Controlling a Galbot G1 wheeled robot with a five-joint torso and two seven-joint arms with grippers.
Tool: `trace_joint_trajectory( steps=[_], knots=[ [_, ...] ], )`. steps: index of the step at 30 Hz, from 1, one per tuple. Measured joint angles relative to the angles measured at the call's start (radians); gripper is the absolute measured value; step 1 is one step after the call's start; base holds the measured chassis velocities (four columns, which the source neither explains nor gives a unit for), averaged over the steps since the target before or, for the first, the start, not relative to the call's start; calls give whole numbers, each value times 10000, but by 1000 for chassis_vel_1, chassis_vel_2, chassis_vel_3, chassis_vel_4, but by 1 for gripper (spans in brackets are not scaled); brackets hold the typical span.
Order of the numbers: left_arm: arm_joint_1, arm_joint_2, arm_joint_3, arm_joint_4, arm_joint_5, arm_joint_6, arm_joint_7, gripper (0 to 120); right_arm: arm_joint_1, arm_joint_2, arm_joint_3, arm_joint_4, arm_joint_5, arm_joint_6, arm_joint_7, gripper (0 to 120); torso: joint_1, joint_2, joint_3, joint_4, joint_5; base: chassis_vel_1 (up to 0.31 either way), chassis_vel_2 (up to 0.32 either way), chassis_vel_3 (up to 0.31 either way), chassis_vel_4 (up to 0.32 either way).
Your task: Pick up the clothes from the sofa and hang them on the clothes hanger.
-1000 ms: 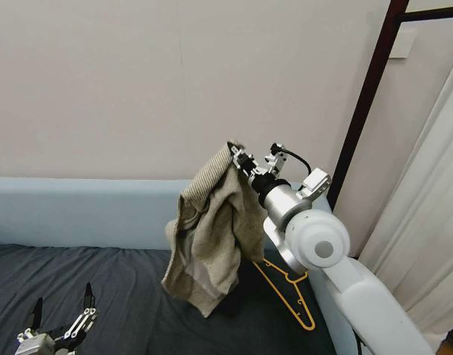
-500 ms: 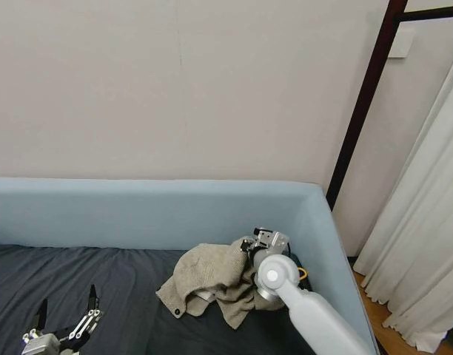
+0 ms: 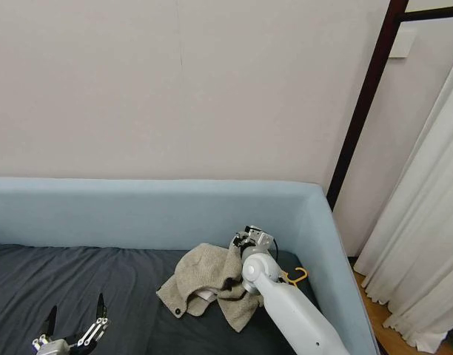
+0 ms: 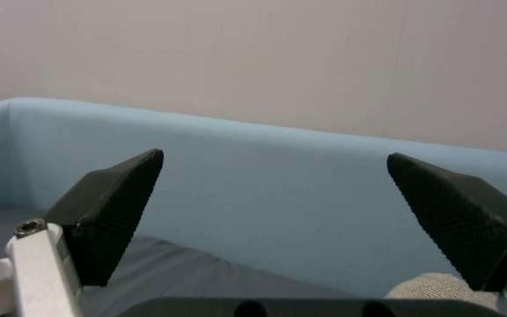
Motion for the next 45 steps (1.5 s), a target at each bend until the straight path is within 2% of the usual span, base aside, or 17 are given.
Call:
trace_joint_trajectory(
  steps=[4, 5, 8, 9, 12, 13, 17, 21, 24, 25, 29, 31, 33, 38, 39, 43, 45],
  knots=[
    [-43, 38, 69, -2, 5, 1, 37, 100, -254, -638, -173, 1168, 556, -1303, 1173, 56, 0, 0, -1, -2, 1, 0, 0, 0, 0],
    [-43, 38, 69, -2, 5, 1, 37, 100, -254, -638, -173, 1168, 556, -1303, 1173, 56, 0, 0, -1, -2, 1, 0, 0, 0, 0],
    [-107, 98, 134, 68, 34, 16, 56, 100, -647, -1077, -223, 2089, 532, -1274, 1320, 71, 0, 1, -1, -1, 1, 0, 0, 0, 0],
    [-107, 98, 134, 68, 34, 16, 56, 100, -647, -1077, -223, 2089, 532, -1274, 1320, 71, 0, 1, -1, -1, 1, 0, 0, 0, 0],
    [-263, 406, 109, 413, 269, 26, 143, 100, -1286, -1636, 15, 3102, 88, 56, 362, 85, 0, 0, -1, 0, 0, 0, 0, 0, 0],
    [-263, 406, 109, 413, 269, 26, 143, 100, -1286, -1636, 15, 3102, 88, 56, 362, 85, 0, 0, -1, 0, 0, 0, 0, 0, 0],
    [-544, 1213, 76, 1122, 753, -75, 563, 100, -2131, -2112, 848, 4010, -355, 2372, -1903, 99, -1, 1, -1, -2, 0, 0, 0, 0, 0],
    [-766, 1853, 77, 1715, 965, -346, 1243, 100, -2500, -2232, 1281, 4255, -589, 3237, -2575, 100, 0, 0, -1, -2, -1, 0, 0, 0, 0],
    [-1243, 2970, 72, 2488, 1112, -581, 2170, 100, -2996, -2279, 1685, 4773, -576, 3420, -2743, 100, -1, 0, -1, -2, -2, 0, 0, 0, 0],
    [-1243, 2970, 72, 2488, 1112, -581, 2170, 100, -2996, -2279, 1685, 4773, -576, 3420, -2743, 100, -1, 0, -1, -2, -2, 0, 0, 0, 0],
    [-2240, 4560, 443, 3884, 1266, -1114, 3613, 100, -3464, -2014, 1958, 4890, -689, 3425, -2731, 100, 0, 1, 0, -3, 0, 0, 0, 0, 0],
    [-2430, 4715, 528, 4143, 1358, -1264, 3858, 100, -3537, -1931, 1996, 4887, -714, 3438, -2730, 100, -1, 0, 0, -3, -1, 0, 0, 0, 0],
    [-3091, 5015, 795, 4993, 1742, -1778, 4757, 100, -3701, -1715, 2066, 4843, -774, 3487, -2727, 100, 0, 0, 1, -1, -2, 0, 0, 0, 0],
    [-4244, 4877, 1150, 6671, 2527, -2696, 5997, 100, -3829, -1341, 2064, 4690, -1001, 3610, -2819, 100, 0, 0, 0, -1, -1, 0, 0, 0, 0],
    [-4244, 4877, 1150, 6671, 2527, -2696, 5997, 100, -3829, -1341, 2064, 4690, -1001, 3610, -2819, 100, 0, 0, 0, -1, -1, 0, 0, 0, 0],
    [-5177, 4176, 1590, 8070, 3043, -2848, 6210, 100, -3856, -1086, 2010, 4579, -1193, 3671, -2913, 100, 0, 0, 1, 2, -3, 0, 0, 0, 0],
    [-5463, 3925, 1734, 8412, 3264, -2843, 6224, 100, -3861, -1041, 1998, 4566, -1223, 3689, -2946, 100, 0, 0, 0, -1, -1, 0, 0, 0, 0]
  ],
)
